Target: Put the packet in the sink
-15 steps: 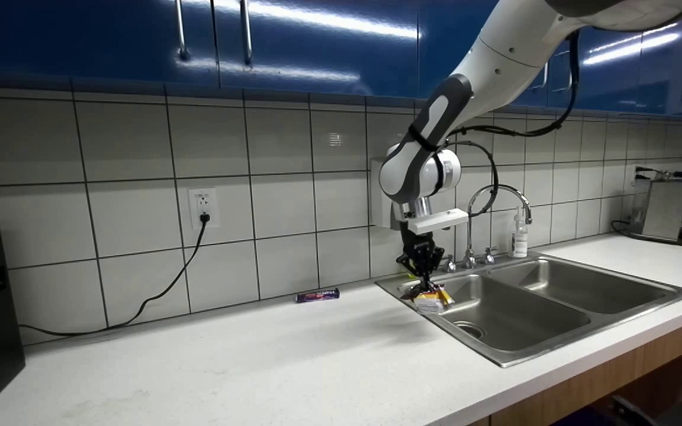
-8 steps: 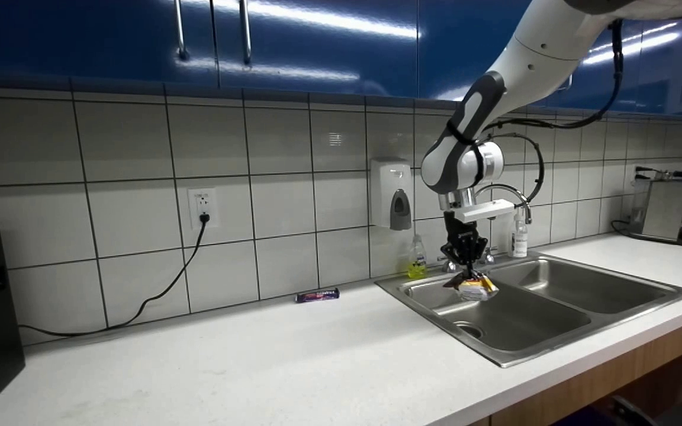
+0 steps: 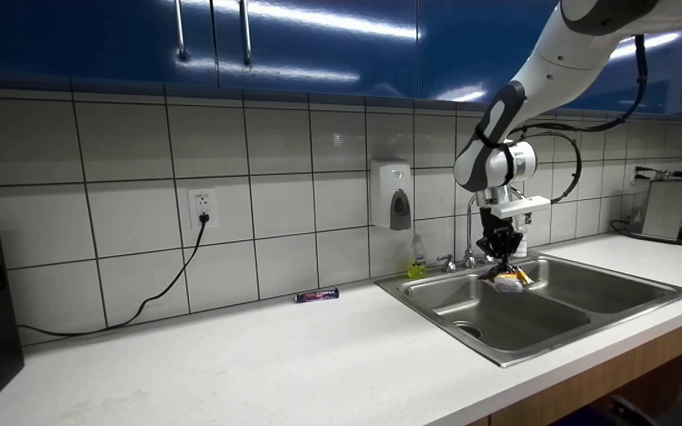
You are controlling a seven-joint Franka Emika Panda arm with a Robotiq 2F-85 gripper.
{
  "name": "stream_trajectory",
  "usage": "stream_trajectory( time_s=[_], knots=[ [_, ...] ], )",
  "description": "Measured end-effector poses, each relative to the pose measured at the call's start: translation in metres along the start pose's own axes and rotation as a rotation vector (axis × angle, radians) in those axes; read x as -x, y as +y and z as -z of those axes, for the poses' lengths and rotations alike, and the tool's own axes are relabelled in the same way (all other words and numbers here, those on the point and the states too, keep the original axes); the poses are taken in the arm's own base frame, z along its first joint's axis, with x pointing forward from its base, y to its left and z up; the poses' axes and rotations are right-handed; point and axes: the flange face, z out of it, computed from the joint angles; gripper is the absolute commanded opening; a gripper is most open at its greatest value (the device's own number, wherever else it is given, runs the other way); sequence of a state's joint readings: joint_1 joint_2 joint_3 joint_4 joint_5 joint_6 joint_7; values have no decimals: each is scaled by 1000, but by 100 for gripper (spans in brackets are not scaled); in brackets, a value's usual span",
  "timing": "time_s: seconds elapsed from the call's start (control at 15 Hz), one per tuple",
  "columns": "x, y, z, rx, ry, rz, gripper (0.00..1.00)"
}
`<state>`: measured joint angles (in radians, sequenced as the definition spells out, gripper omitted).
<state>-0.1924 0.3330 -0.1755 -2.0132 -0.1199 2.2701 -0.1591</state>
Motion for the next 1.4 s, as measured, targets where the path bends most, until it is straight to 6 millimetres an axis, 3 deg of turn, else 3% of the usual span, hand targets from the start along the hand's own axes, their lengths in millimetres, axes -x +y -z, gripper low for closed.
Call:
stream_trajectory(
  time_s=[0.27, 0.93, 1.4],
  knots=[
    [-16, 7, -34, 7, -31, -7, 0],
    [-50, 0, -141, 30, -104, 20, 0],
    [-57, -9, -188, 35, -148, 39, 0]
  ],
)
